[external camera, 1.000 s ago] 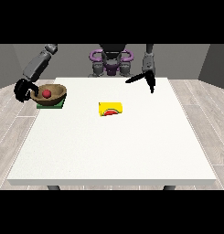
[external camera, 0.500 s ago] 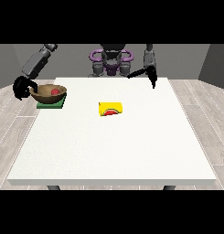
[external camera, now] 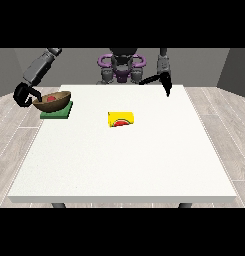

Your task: Pick the cup and pour the ball into the bowl, then pick the bowl and place it on the pad

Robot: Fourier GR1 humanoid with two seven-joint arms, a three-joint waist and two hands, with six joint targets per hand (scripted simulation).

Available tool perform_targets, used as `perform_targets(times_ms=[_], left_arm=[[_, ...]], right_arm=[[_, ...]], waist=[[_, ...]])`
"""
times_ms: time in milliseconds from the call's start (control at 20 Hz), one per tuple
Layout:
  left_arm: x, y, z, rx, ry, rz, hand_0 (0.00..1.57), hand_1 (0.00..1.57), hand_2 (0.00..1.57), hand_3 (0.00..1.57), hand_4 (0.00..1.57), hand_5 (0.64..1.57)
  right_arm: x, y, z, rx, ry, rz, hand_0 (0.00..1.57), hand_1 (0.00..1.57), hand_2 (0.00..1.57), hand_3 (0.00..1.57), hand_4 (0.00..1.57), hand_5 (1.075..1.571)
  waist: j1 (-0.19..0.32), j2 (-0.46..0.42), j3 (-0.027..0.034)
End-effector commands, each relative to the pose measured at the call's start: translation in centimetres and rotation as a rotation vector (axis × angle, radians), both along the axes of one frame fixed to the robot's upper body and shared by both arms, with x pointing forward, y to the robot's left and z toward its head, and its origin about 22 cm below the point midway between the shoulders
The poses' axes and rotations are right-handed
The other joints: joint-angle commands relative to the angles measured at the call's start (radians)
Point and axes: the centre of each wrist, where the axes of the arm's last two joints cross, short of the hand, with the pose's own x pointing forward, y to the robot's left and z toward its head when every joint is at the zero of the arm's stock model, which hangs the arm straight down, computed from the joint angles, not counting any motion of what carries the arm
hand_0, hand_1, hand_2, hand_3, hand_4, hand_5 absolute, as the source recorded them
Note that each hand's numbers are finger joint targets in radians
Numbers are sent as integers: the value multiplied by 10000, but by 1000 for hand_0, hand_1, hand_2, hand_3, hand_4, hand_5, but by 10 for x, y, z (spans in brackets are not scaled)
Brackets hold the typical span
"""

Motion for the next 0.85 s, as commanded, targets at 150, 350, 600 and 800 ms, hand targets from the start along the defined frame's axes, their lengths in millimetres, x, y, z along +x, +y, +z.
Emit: perform_targets(times_ms=[150,350,600,800], left_arm=[[-15,2,13,-63,-313,41,0,0,0,0,0,1566],[-20,-3,3,-265,-342,50,0,0,0,0,0,1566],[-12,6,0,-248,1,175,0,0,0,0,0,1569],[-14,1,-17,-388,1166,223,0,0,0,0,0,1569]], right_arm=[[-12,-27,40,-1054,-1,-999,0,0,427,334,0,1481],[-6,-21,40,-1073,-65,-926,0,0,375,209,0,1481],[-10,-34,76,-1137,-219,-483,0,0,255,56,0,1493],[-21,-49,127,-705,-272,244,0,0,189,288,0,1503]], waist=[[63,293,5],[-60,249,-1],[-392,-48,-11],[-383,-1285,-21]])
